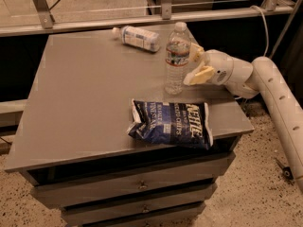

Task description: Place water bottle upright

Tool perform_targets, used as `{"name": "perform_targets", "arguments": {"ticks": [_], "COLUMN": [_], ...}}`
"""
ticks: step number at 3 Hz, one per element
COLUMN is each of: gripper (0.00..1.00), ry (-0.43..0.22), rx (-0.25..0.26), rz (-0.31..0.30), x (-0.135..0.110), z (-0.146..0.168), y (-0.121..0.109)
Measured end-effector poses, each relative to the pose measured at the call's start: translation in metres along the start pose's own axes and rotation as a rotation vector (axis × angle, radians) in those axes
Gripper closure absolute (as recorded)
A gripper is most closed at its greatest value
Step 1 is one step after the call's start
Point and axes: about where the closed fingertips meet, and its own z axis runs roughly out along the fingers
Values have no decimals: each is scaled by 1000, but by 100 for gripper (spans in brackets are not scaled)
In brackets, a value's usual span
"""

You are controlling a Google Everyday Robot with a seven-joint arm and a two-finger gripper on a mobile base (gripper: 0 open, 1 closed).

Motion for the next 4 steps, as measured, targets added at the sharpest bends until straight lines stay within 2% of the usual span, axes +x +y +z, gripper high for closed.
{"name": "perform_targets", "arguments": {"ticks": [1,2,3,4], "gripper": [0,0,0,0], "ry": [21,66,171,181], "rx": [-23,-34,-52,-20], "rz": [4,7,14,-6], "x": [-1,-18,-48,-72], "z": [-3,-10,-16,-36], "y": [9,8,11,8]}}
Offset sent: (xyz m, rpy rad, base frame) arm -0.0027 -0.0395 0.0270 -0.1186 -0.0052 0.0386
